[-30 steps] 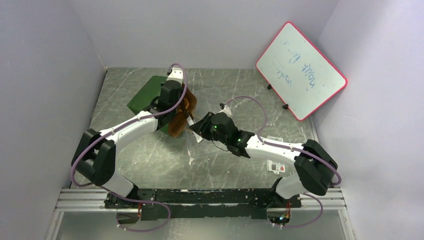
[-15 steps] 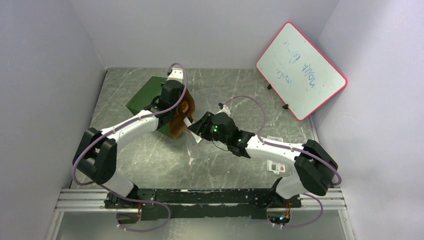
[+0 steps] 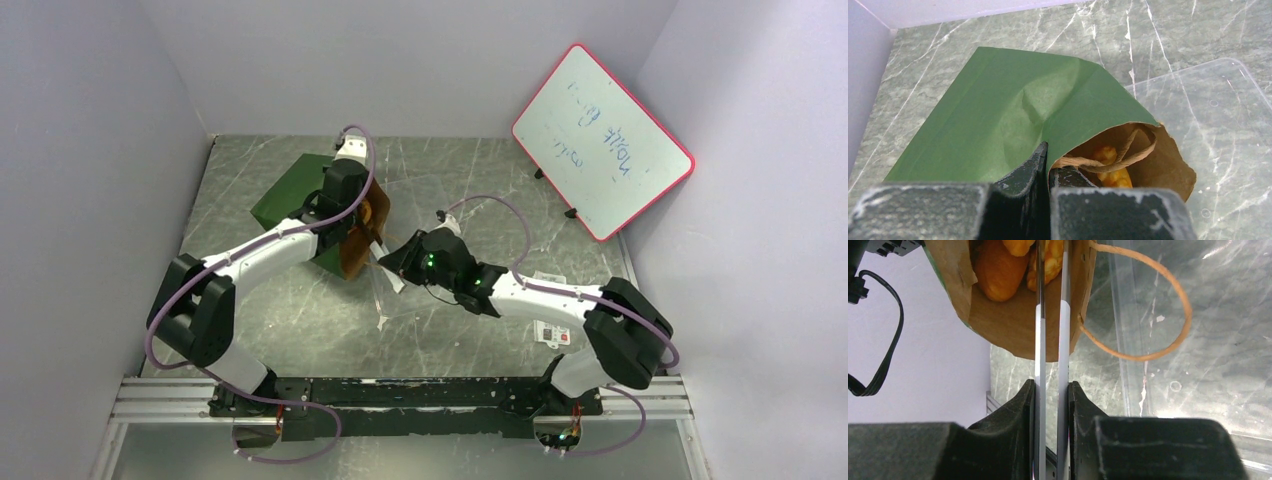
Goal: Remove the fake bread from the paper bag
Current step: Take out the fake bread from the paper bag, then place the fake bread in the container.
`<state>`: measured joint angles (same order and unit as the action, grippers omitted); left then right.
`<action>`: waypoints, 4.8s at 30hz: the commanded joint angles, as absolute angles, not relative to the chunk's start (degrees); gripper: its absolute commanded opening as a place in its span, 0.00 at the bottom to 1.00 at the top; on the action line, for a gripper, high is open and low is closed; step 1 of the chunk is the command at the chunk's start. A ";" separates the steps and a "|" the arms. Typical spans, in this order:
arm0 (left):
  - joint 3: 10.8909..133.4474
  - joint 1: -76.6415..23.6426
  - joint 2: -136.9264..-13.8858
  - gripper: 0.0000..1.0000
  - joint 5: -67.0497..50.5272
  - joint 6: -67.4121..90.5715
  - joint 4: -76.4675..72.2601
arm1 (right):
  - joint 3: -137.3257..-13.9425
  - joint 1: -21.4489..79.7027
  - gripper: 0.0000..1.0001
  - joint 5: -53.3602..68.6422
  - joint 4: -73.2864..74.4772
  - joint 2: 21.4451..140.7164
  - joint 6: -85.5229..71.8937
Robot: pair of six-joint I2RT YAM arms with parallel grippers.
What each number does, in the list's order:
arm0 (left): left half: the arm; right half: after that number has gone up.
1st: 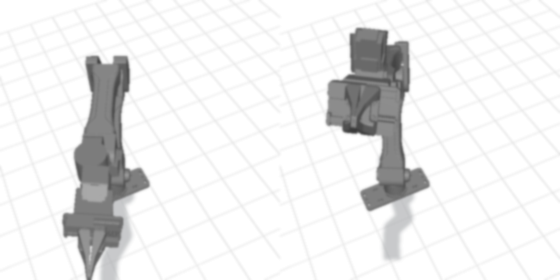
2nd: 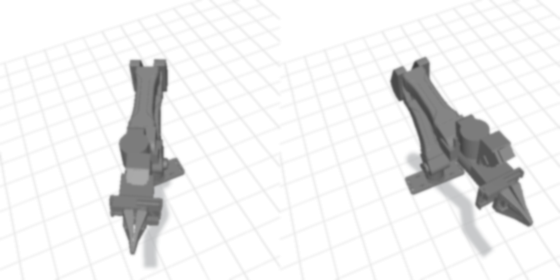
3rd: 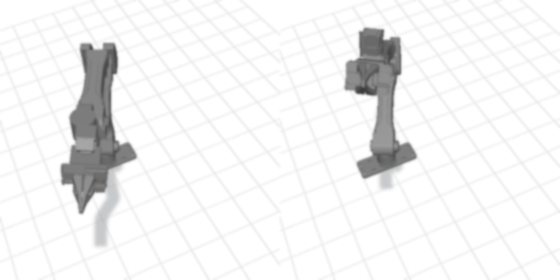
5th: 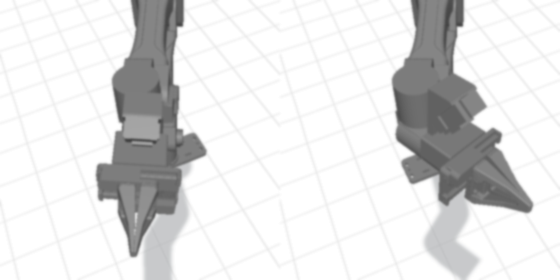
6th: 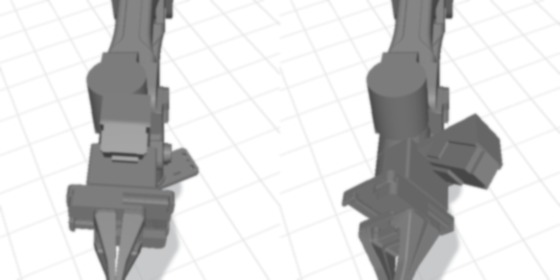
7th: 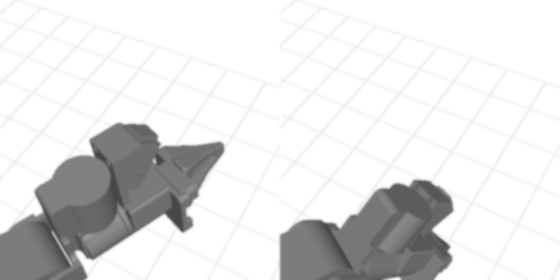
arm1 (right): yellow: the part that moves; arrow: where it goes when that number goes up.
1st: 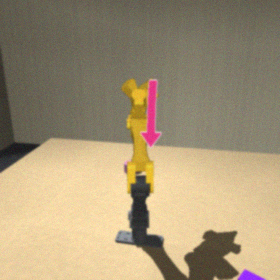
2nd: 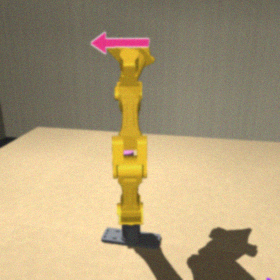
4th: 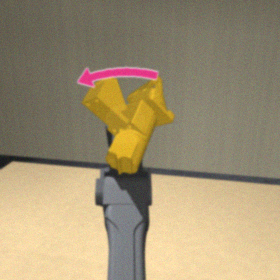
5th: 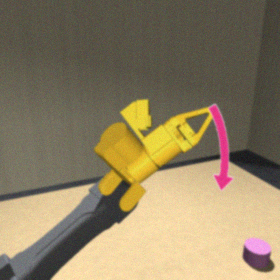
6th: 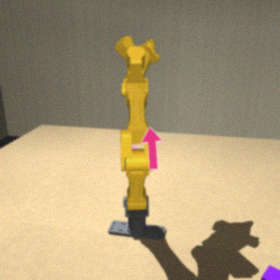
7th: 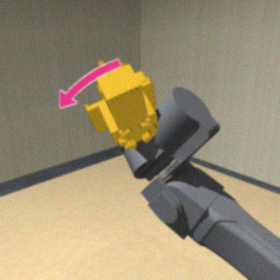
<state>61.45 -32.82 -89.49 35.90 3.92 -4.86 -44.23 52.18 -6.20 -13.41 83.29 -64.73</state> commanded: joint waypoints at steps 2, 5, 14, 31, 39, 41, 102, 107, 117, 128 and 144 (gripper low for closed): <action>63.30 -31.56 -90.32 0.07 36.11 4.91 -6.33 | -43.78 51.99 0.00 -8.60 -13.48 78.95 -64.16; 62.54 -29.89 -89.87 0.07 35.60 4.43 -6.67 | -42.23 51.95 0.00 -9.94 -13.22 75.68 -64.83; 59.35 -26.50 -88.60 0.07 34.19 4.62 -6.97 | -35.19 50.31 0.00 -11.73 -16.05 65.91 -69.78; 59.96 -25.62 -86.16 0.07 34.20 5.76 -2.78 | -34.23 48.25 0.00 -19.50 -11.38 51.52 -67.71; 57.77 -23.91 -83.70 0.07 34.29 5.35 -2.59 | -35.90 45.21 0.00 -20.58 -7.32 46.63 -66.03; 57.08 -23.42 -83.12 0.07 34.09 5.38 -2.55 | -36.37 44.52 0.00 -20.78 -6.55 46.12 -65.61; 56.78 -21.34 -79.85 0.07 24.31 3.56 -4.47 | -33.70 21.11 0.28 15.14 -33.46 86.22 -71.81; 56.78 -21.32 -80.24 0.07 23.87 3.78 -4.60 | -34.72 20.33 0.44 16.31 -34.73 89.50 -71.77; 56.95 -21.27 -79.76 0.07 24.15 2.90 -4.53 | -34.04 19.73 0.44 15.20 -32.94 86.90 -71.83; 58.24 -21.27 -80.31 0.07 23.38 2.99 -4.20 | -32.28 19.51 0.44 12.69 -25.00 78.30 -72.24; 58.54 -21.18 -80.50 0.07 23.14 2.44 -4.17 | -30.05 19.58 0.43 12.11 -19.16 70.93 -72.13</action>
<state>55.86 -21.56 -80.31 24.75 2.74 -1.41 -30.94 19.94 12.51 -19.25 73.30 -72.16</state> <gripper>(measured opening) 0.076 0.434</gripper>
